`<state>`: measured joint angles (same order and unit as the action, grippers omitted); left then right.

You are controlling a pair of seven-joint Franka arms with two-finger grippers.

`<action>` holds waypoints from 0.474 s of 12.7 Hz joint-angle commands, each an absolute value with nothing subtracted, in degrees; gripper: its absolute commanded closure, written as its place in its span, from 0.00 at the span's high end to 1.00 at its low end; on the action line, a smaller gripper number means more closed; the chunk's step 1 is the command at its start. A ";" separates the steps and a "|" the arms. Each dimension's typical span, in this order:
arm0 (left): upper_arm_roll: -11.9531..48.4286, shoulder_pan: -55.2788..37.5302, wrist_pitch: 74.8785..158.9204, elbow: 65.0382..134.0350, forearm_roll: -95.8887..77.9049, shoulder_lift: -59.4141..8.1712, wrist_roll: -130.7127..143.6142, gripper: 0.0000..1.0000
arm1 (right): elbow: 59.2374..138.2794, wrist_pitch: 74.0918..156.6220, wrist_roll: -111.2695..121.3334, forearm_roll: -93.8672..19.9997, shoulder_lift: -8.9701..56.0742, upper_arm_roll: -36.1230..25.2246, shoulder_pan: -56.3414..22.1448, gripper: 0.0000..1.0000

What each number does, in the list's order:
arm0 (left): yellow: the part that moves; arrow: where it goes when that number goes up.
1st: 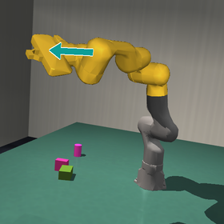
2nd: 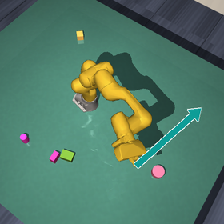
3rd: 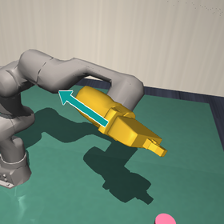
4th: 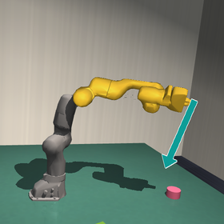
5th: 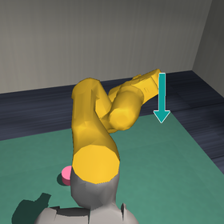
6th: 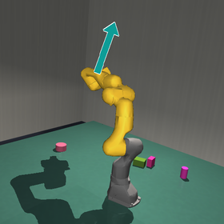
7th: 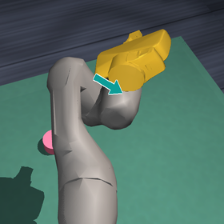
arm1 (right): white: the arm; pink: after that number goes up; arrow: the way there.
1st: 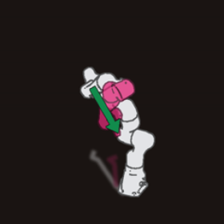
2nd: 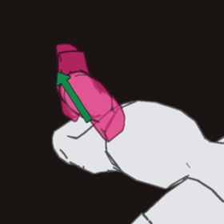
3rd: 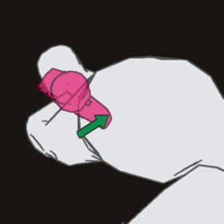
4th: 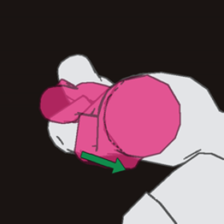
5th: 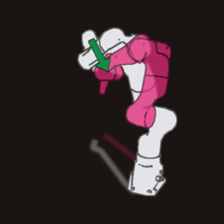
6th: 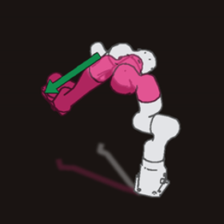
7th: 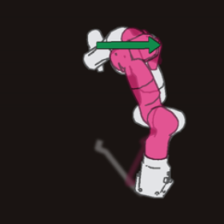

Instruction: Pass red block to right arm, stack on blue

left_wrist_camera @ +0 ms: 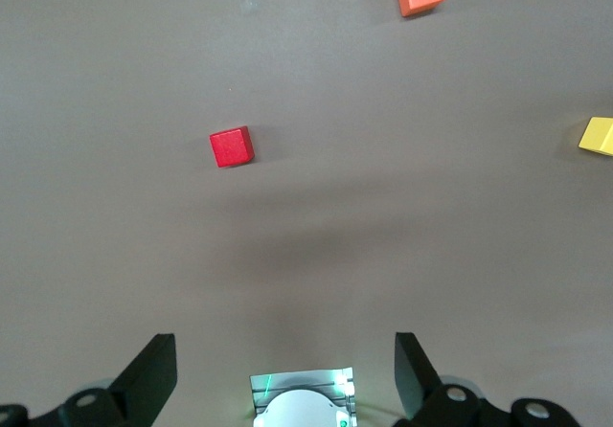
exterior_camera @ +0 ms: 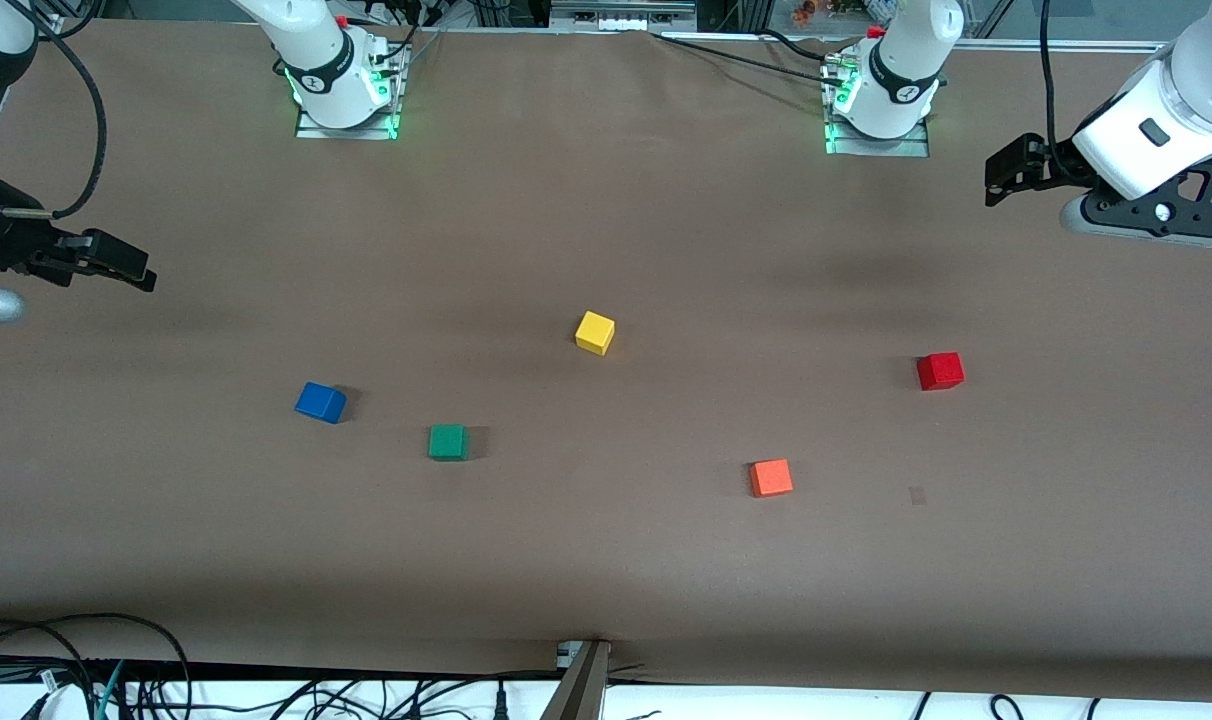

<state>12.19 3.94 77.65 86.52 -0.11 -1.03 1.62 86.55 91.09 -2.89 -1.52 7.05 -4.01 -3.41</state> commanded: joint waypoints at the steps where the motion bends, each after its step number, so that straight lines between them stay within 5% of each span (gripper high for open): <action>1: 12.65 3.78 77.86 85.51 0.35 -0.71 1.76 1.00 | 85.61 88.87 -3.43 -2.55 6.86 -3.87 -3.43 1.00; 6: 12.74 4.04 76.55 82.88 0.26 -2.46 1.85 1.00 | 85.61 88.07 -3.96 -3.43 6.59 -2.55 -3.43 1.00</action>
<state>12.37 3.95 78.19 85.32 -0.11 -1.21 1.62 86.51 89.31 -3.14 -2.53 6.98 -2.71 -3.63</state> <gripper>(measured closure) 0.000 0.000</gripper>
